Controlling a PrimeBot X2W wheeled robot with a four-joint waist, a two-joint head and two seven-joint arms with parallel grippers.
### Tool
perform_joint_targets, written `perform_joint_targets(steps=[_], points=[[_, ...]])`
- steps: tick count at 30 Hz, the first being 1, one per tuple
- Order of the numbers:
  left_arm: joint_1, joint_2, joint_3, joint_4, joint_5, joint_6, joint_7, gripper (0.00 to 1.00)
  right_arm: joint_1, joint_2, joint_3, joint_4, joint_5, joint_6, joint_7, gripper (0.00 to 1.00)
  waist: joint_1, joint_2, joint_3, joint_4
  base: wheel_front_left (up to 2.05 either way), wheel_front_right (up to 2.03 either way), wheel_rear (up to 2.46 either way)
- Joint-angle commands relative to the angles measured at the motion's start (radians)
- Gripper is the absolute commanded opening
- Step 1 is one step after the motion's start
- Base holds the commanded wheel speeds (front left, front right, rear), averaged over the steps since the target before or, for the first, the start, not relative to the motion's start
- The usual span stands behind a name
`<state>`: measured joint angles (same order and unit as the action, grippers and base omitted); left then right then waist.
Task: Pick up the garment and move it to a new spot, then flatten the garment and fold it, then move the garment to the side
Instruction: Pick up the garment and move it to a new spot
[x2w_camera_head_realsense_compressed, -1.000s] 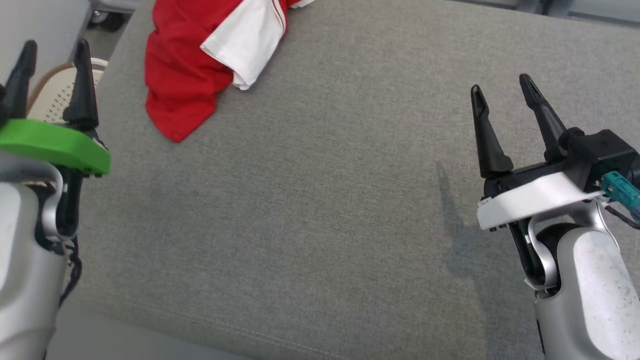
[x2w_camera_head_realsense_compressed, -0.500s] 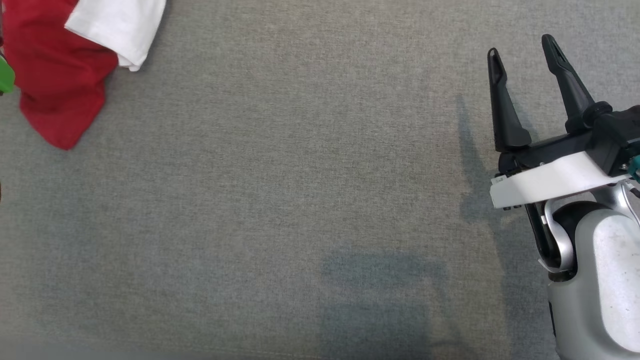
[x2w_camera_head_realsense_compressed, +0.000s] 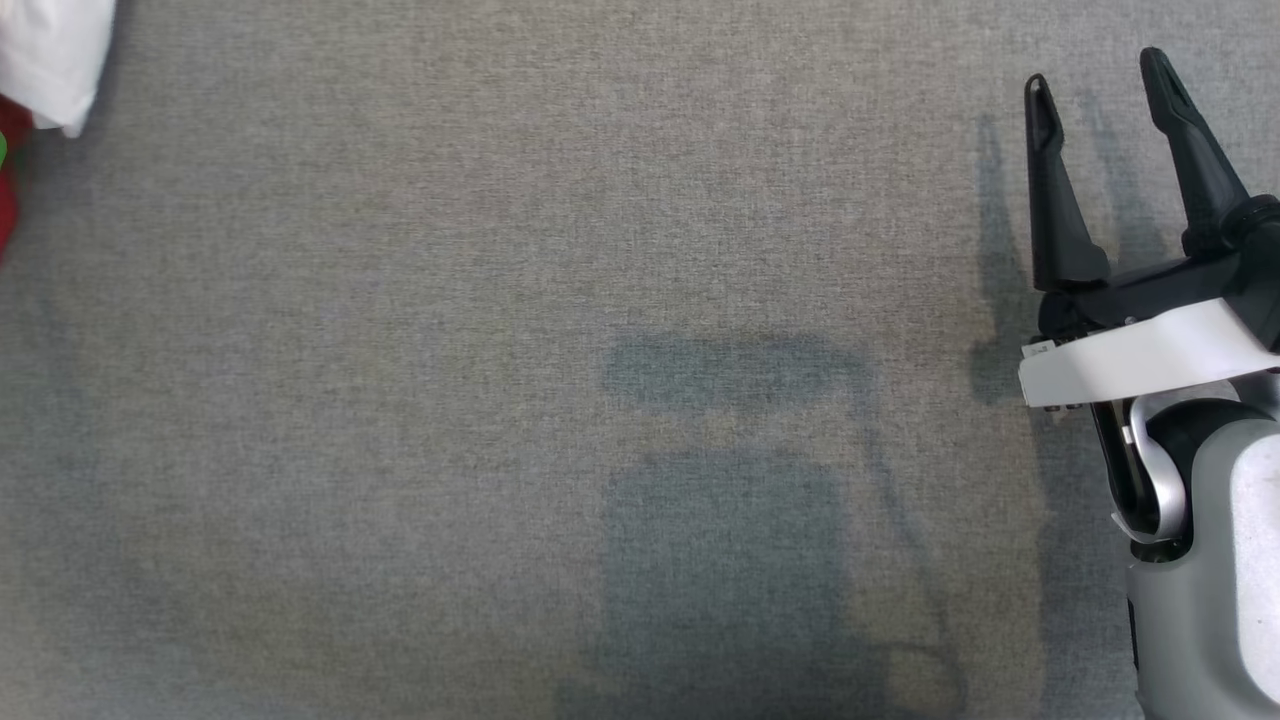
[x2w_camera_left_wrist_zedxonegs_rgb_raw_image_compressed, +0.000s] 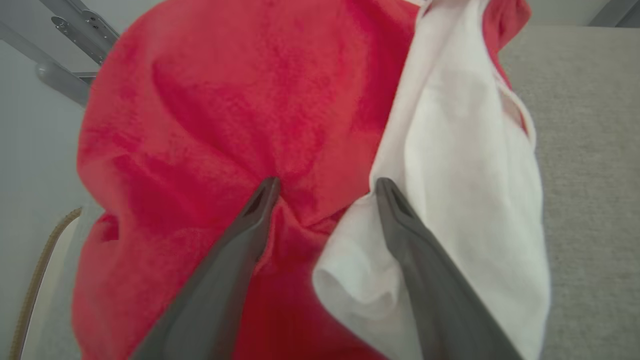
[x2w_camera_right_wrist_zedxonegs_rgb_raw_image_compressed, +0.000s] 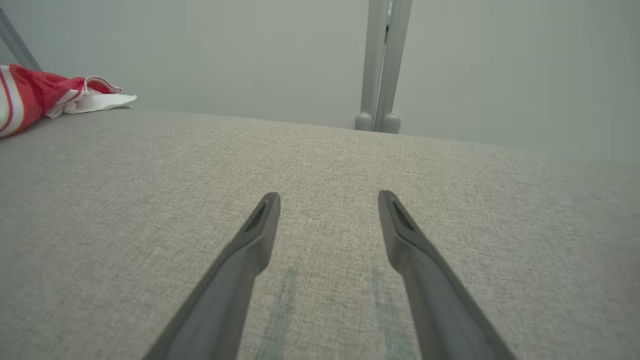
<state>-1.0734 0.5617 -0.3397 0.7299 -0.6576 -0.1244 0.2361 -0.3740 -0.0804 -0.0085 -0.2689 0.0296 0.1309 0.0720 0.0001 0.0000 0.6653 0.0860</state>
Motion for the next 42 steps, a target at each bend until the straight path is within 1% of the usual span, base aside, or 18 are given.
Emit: perform_joint_targets(steps=[1, 6, 7, 8, 9, 10, 17, 25, 31, 33, 36, 42], points=[[-0.018, 0.007, -0.008, 0.026, -0.008, -0.006, -0.001, 1.0, 0.007, -0.007, -0.005, -0.01, -0.011, 0.0, 0.002, 1.0, -0.0001, 0.0, 0.026, -0.019, 0.0, 0.0, 0.0], [-0.017, -0.004, -0.023, 0.072, -0.023, -0.006, 0.005, 1.0, 0.009, -0.008, -0.008, -0.015, -0.01, 0.0, 0.005, 1.0, -0.0001, 0.0, 0.03, -0.017, 0.0, 0.0, 0.0], [-0.013, -0.006, -0.03, 0.08, -0.025, -0.006, 0.004, 0.53, 0.009, -0.008, -0.009, -0.015, -0.011, 0.0, 0.005, 1.0, -0.0001, 0.0, 0.029, -0.016, 0.0, 0.0, 0.0], [-0.011, -0.008, -0.035, 0.087, -0.03, -0.006, 0.002, 0.36, 0.009, -0.008, -0.009, -0.014, -0.01, 0.0, 0.005, 1.0, -0.0001, 0.0, 0.028, -0.015, 0.0, 0.0, 0.0], [-0.011, -0.01, -0.04, 0.094, -0.034, -0.006, -0.002, 0.14, 0.007, -0.008, -0.009, -0.013, -0.011, 0.0, 0.004, 1.0, -0.0001, 0.0, 0.026, -0.014, 0.0, 0.0, 0.0], [-0.011, -0.01, -0.045, 0.098, -0.037, -0.005, -0.002, 0.0, 0.006, -0.008, -0.009, -0.011, -0.011, 0.0, 0.002, 1.0, -0.0001, 0.0, 0.023, -0.012, 0.0, 0.0, 0.0], [-0.025, 0.01, -0.071, 0.101, -0.058, -0.006, -0.066, 0.0, 0.006, -0.003, -0.007, 0.01, -0.006, 0.0, -0.012, 1.0, -0.0001, 0.0, -0.019, -0.001, 0.0, 0.0, 0.0], [-0.042, 0.054, -0.116, 0.063, -0.074, -0.006, -0.097, 0.0, 0.023, 0.011, 0.0, 0.069, 0.013, 0.0, -0.049, 1.0, -0.0001, 0.0, -0.14, -0.002, 0.0, 0.0, 0.0], [-0.049, 0.084, -0.18, -0.021, -0.086, -0.006, -0.084, 0.0, 0.05, 0.022, -0.001, 0.124, 0.032, 0.0, -0.081, 1.0, -0.0001, 0.0, -0.25, -0.02, 0.0, 0.0, 0.0], [-0.055, 0.094, -0.216, -0.076, -0.095, -0.006, -0.075, 0.0, 0.065, 0.025, -0.006, 0.148, 0.041, 0.0, -0.095, 1.0, -0.0001, 0.0, -0.303, -0.034, 0.0, 0.0, 0.0], [-0.058, 0.104, -0.255, -0.134, -0.106, -0.006, -0.059, 0.0, 0.085, 0.028, -0.009, 0.168, 0.052, 0.0, -0.105, 1.0, -0.0001, 0.0, -0.35, -0.052, 0.0, 0.0, 0.0], [-0.065, 0.1, -0.331, -0.243, -0.129, -0.006, -0.036, 0.0, 0.116, 0.029, -0.011, 0.202, 0.093, 0.0, -0.128, 1.0, -0.0001, 0.0, -0.421, -0.1, 0.0, 0.0, 0.0]])
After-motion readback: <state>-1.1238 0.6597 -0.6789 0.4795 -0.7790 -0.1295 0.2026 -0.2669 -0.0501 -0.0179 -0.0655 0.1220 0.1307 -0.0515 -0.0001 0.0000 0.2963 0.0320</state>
